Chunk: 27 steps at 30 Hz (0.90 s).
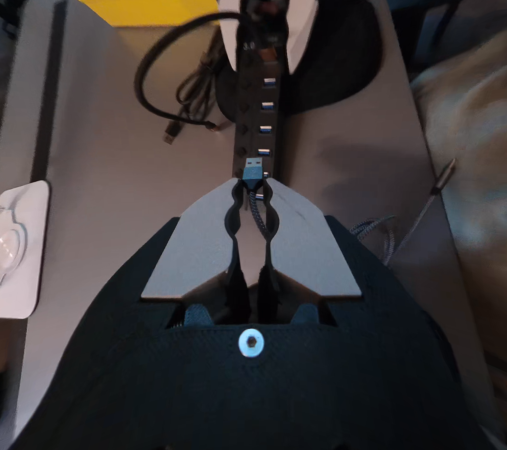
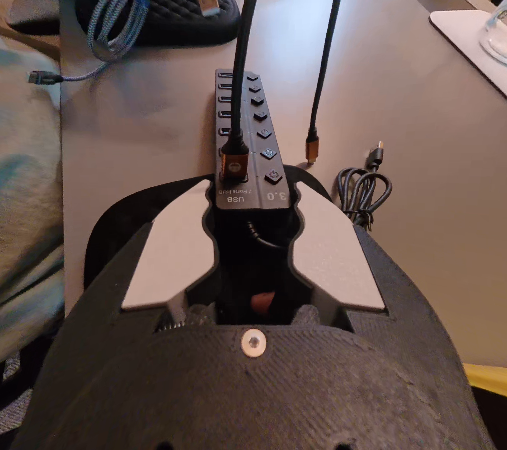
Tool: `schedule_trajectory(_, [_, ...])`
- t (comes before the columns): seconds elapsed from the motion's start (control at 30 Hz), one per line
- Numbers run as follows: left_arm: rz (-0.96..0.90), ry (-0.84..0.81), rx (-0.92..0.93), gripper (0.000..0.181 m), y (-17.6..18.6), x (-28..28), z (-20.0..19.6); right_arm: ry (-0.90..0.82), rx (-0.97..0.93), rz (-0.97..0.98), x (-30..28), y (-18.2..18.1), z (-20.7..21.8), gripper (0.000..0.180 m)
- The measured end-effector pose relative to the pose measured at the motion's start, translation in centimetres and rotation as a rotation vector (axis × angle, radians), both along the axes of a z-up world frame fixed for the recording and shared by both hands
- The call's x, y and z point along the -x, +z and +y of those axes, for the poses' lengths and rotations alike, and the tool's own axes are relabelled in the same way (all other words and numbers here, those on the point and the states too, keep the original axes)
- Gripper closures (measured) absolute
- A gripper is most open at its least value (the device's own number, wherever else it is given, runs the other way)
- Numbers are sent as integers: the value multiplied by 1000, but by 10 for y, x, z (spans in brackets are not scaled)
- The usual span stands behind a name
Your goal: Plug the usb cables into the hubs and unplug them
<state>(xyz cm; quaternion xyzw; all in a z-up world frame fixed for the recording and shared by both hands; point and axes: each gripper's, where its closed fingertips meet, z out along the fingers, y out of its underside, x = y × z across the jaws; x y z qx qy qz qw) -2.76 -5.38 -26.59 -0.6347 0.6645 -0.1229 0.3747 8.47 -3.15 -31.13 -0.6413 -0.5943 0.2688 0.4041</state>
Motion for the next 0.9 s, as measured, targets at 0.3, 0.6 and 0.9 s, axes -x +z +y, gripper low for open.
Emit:
schedule_trajectory(0.3, [323, -151, 34, 167, -29, -7, 0, 30, -37, -11, 1, 44, -10, 125])
schedule_trajectory(0.6, [432, -143, 38, 166, -40, -11, 2, 17, -34, -25, 6, 56, -16, 125])
schedule_trajectory(0.9, [386, -132, 100, 166, -41, -15, 0, 16, -34, -14, 7, 58, -18, 125])
